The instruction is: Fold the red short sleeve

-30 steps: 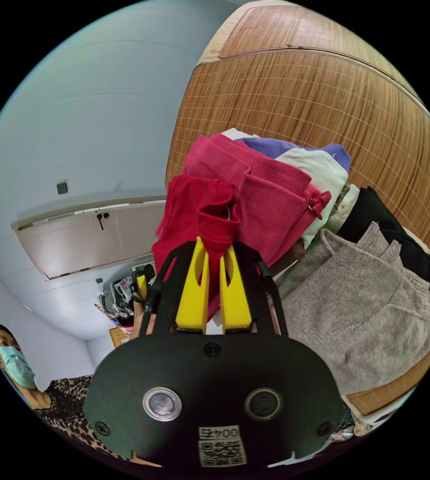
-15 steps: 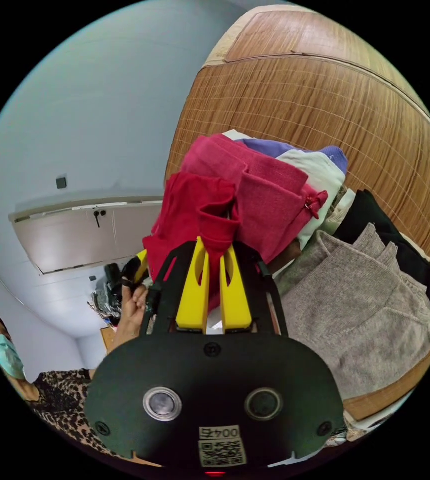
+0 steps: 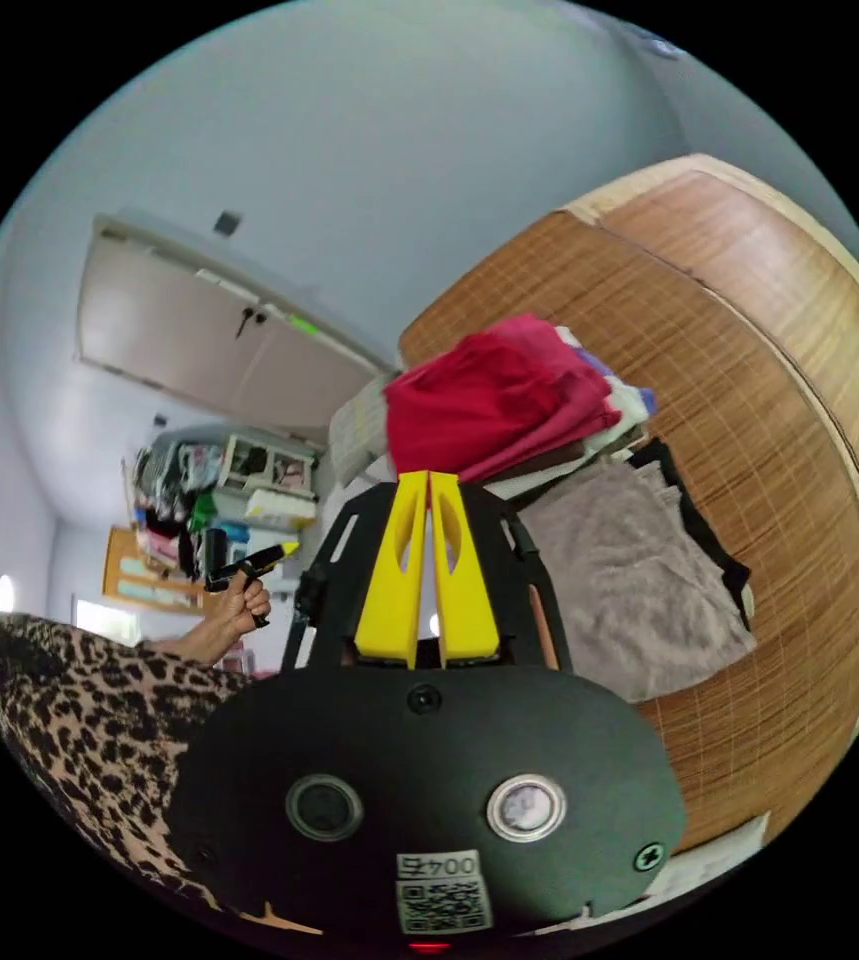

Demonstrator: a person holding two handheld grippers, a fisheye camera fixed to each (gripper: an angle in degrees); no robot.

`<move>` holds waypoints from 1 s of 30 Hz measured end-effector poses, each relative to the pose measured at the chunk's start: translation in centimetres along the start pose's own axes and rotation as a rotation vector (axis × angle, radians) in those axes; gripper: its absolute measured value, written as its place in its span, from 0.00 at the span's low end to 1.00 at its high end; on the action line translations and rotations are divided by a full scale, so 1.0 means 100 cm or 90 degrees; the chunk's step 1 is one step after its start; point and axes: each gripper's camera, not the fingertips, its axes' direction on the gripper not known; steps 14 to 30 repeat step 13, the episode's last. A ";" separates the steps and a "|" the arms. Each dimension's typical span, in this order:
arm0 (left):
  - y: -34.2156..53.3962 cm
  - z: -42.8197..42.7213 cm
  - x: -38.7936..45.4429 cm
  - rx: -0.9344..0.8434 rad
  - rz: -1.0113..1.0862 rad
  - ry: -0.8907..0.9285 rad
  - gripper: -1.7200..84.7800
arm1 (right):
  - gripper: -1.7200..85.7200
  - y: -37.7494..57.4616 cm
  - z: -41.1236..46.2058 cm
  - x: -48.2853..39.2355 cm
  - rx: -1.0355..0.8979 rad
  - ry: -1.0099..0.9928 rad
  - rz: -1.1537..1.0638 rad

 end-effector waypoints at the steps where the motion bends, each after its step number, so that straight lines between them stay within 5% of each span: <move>1: 0.056 -0.030 -0.001 0.011 -0.033 -0.024 0.03 | 0.02 0.017 0.002 -0.031 -0.023 -0.025 -0.036; 13: 0.640 -0.263 0.091 0.330 -0.443 -0.146 0.02 | 0.01 0.266 0.138 -0.377 -0.514 -0.277 -0.355; 30: 0.640 -0.263 0.091 0.330 -0.443 -0.146 0.02 | 0.01 0.266 0.138 -0.377 -0.514 -0.277 -0.355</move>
